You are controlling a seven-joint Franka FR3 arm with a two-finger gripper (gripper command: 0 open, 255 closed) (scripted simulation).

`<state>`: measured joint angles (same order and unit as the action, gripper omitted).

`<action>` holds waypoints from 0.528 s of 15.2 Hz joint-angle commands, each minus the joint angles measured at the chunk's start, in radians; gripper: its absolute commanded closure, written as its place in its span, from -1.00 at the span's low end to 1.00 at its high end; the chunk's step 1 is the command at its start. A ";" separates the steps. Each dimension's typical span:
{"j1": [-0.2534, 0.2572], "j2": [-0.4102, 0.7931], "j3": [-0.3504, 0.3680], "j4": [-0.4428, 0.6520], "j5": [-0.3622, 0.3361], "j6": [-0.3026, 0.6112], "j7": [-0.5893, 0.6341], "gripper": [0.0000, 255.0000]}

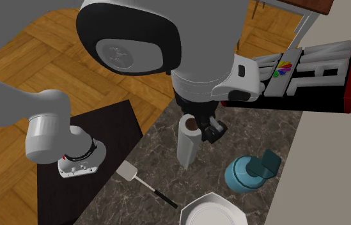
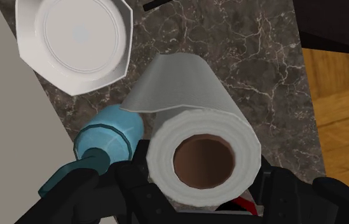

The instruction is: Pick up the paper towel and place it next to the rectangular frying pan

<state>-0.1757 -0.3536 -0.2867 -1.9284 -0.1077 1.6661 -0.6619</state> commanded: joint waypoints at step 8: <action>-0.005 -0.024 -0.004 -0.144 -0.009 0.120 0.008 1.00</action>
<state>-0.1805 -0.3750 -0.2908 -2.0563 -0.1161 1.7730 -0.6556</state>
